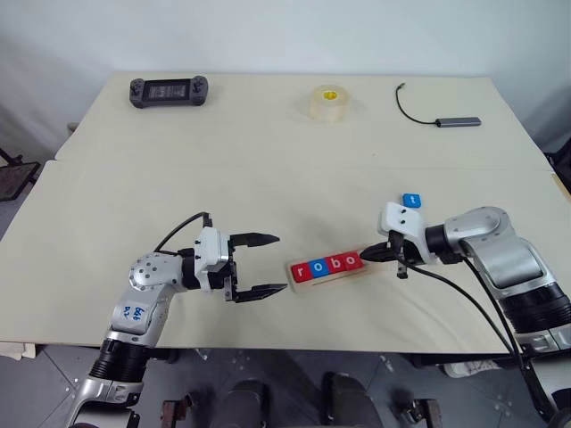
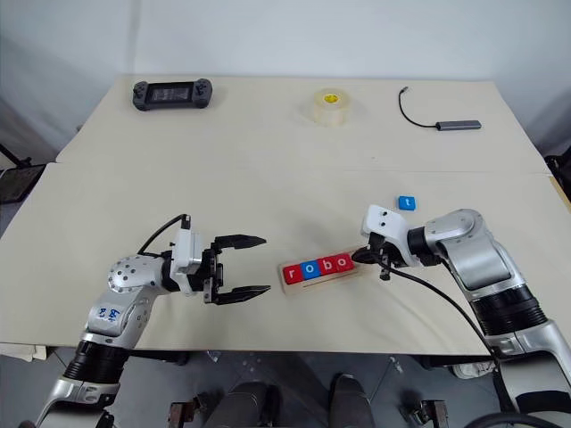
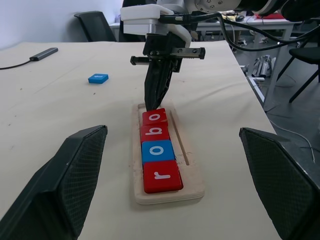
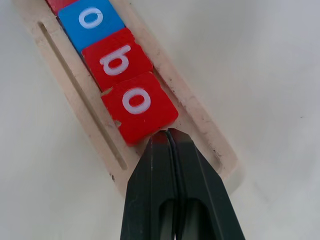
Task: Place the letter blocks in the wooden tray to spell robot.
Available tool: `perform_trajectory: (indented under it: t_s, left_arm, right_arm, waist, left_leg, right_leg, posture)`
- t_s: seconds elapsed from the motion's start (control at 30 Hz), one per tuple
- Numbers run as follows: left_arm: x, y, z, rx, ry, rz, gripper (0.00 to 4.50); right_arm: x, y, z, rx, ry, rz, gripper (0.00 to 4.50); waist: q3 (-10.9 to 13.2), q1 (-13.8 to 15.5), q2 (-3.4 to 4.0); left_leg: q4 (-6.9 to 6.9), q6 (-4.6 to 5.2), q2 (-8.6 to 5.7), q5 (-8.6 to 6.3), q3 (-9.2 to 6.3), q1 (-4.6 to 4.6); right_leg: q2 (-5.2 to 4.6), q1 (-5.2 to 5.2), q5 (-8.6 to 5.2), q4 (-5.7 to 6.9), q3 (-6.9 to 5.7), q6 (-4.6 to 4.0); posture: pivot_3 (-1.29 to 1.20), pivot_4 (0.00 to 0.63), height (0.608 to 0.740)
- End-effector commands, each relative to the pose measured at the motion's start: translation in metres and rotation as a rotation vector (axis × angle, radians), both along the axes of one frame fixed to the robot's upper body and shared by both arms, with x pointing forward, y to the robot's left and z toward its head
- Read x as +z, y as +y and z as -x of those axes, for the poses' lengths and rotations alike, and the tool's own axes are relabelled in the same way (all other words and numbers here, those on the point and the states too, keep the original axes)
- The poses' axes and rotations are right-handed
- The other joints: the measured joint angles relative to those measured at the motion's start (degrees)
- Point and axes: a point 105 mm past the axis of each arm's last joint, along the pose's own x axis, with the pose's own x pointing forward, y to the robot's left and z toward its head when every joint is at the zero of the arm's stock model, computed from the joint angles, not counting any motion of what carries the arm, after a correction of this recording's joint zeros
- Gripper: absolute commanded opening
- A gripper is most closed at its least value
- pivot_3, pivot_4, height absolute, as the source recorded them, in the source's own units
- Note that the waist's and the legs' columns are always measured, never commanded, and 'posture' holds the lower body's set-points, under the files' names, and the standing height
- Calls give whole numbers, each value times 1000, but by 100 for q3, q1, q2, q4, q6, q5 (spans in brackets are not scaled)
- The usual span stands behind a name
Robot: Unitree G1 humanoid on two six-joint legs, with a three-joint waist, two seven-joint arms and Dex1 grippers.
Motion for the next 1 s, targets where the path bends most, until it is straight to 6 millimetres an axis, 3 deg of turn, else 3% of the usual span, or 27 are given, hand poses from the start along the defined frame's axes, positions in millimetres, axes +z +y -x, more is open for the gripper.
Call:
perform_trajectory:
  t_s: [0.03,0.27,0.7,0.9,1.0]
  left_arm:
    - [6,-2,4,-19,-25,8,4500]
    - [5,-4,4,-22,-23,11,4500]
    - [6,-3,4,-19,-23,7,4500]
    - [7,-2,4,-18,-24,7,4500]
    - [6,-2,4,-19,-22,5,4500]
  right_arm:
    - [20,-7,6,9,-33,-8,20]
    - [13,6,21,42,53,-48,20]
    - [3,25,11,-2,62,-102,20]
    - [19,26,17,41,60,-139,20]
    - [26,21,1,8,-11,-133,20]
  waist:
    - [0,-7,0]
    - [0,-21,0]
    - [0,-12,0]
    - [0,-12,0]
    - [0,-18,0]
  left_leg:
    - [0,0,0,0,0,0]
    - [0,-1,6,0,2,1]
    - [0,0,2,0,1,1]
    - [0,0,2,0,1,0]
    - [0,0,2,0,1,0]
  right_leg:
    - [0,0,0,-1,0,0]
    - [4,-1,0,0,1,0]
    - [0,0,0,0,1,0]
    - [0,0,0,1,1,0]
    - [1,0,0,1,1,0]
  posture:
    - [0,150,740]
    - [0,150,740]
    - [0,150,740]
    - [0,150,740]
    - [0,150,740]
